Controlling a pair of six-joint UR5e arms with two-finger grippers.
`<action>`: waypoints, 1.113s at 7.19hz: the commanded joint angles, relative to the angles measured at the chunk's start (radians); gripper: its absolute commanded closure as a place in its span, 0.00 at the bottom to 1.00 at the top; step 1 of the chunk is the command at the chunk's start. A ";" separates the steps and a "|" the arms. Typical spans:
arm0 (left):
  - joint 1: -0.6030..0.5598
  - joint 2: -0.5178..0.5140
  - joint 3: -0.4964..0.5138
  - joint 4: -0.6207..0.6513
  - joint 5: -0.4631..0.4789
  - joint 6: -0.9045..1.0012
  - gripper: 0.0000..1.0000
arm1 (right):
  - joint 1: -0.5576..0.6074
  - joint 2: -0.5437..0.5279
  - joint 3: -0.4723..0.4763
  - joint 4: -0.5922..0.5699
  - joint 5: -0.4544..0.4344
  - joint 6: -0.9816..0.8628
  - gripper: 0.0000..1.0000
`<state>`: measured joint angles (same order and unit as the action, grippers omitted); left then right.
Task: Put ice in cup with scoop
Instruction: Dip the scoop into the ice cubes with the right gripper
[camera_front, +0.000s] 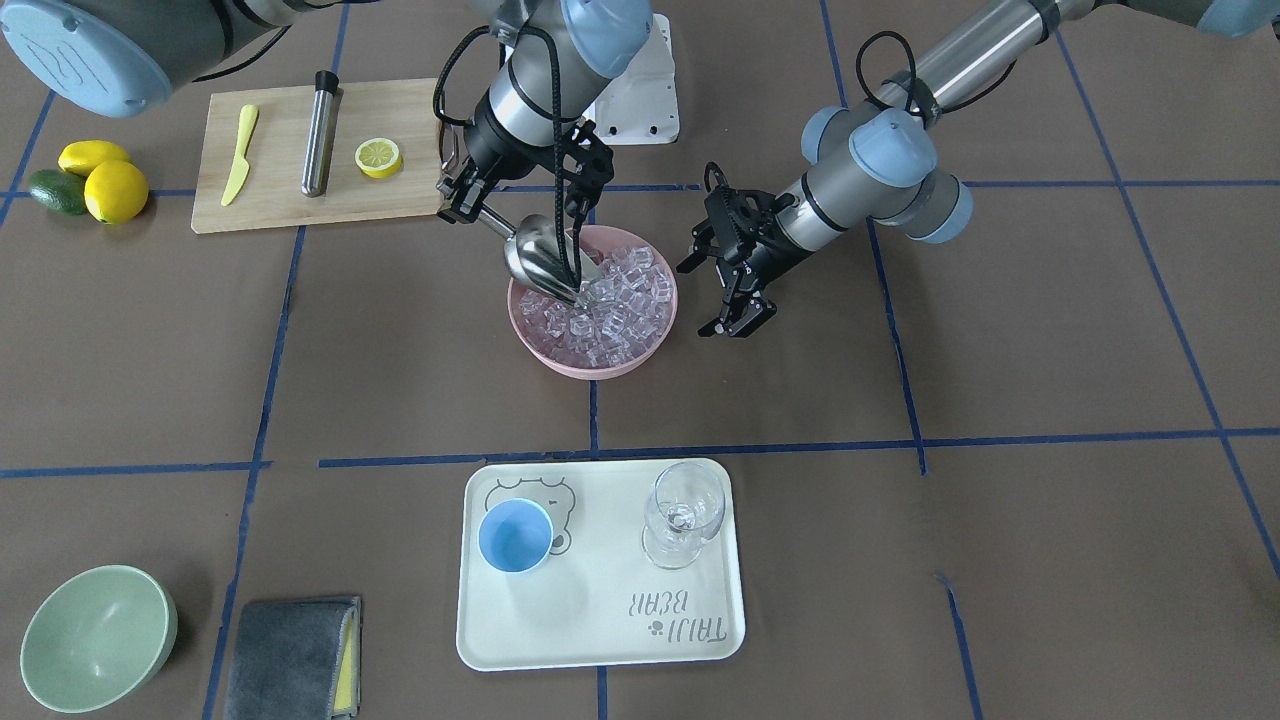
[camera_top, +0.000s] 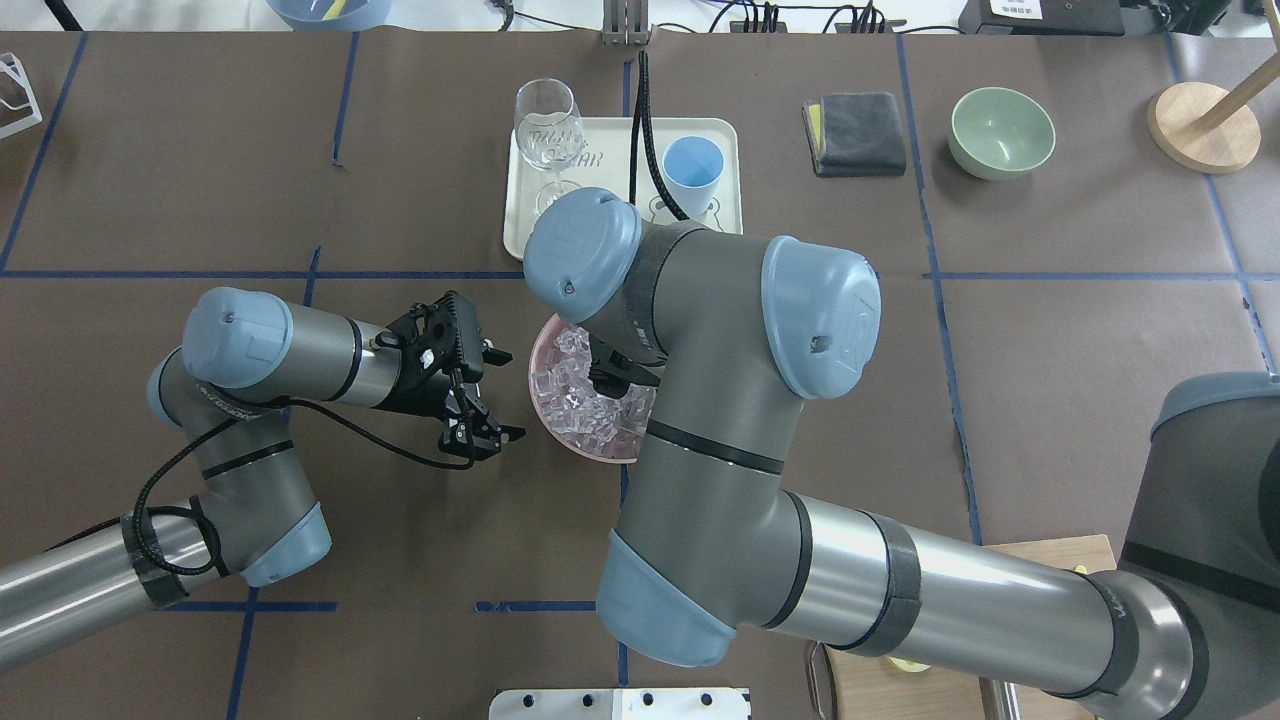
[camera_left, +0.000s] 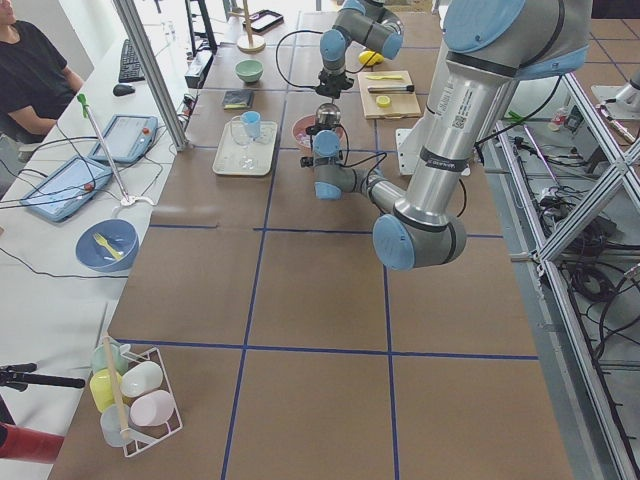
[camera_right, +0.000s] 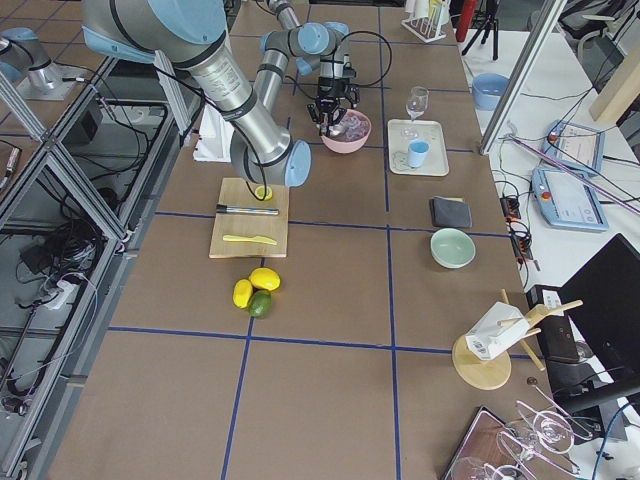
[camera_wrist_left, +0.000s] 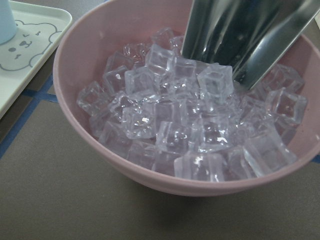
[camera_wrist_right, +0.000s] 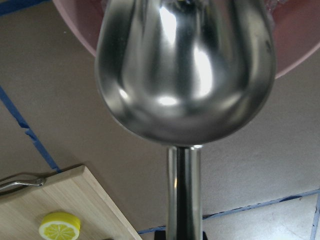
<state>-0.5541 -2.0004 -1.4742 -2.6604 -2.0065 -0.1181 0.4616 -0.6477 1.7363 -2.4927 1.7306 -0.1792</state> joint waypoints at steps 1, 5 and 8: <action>0.000 -0.008 -0.005 -0.001 0.000 0.000 0.00 | 0.009 -0.055 0.002 0.088 0.033 0.001 1.00; -0.004 -0.021 -0.011 -0.001 0.000 0.002 0.00 | 0.067 -0.127 0.006 0.234 0.170 0.000 1.00; -0.009 -0.024 -0.023 0.000 0.000 -0.002 0.00 | 0.101 -0.174 0.006 0.355 0.254 0.014 1.00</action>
<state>-0.5612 -2.0240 -1.4907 -2.6612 -2.0064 -0.1190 0.5560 -0.7979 1.7426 -2.1946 1.9629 -0.1720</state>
